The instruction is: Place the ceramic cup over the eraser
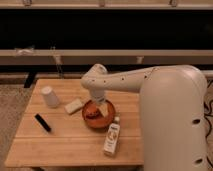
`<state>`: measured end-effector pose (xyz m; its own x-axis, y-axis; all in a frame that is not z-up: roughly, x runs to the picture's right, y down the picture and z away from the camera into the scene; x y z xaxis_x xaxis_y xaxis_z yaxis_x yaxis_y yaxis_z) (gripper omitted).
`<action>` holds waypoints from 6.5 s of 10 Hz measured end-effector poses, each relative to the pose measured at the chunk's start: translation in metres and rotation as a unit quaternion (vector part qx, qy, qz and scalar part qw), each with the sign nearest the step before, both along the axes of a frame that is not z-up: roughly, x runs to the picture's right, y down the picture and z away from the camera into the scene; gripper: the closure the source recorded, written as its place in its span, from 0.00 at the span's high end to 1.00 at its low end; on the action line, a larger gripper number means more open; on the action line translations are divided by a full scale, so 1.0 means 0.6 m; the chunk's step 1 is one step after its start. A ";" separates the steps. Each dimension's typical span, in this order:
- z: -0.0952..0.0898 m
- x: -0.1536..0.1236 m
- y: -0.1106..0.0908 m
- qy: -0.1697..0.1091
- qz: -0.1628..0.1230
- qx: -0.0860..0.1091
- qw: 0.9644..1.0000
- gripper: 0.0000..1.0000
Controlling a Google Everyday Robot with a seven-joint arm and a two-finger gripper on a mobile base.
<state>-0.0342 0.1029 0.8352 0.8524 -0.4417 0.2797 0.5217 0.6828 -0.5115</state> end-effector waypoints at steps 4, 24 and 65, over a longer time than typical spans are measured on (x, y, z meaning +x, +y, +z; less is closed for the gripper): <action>0.000 0.000 0.000 0.000 0.000 0.000 1.000 0.80; 0.004 -0.048 -0.037 -0.043 -0.019 0.004 0.999 0.80; 0.033 -0.519 -0.139 -0.254 -0.222 0.082 0.938 0.00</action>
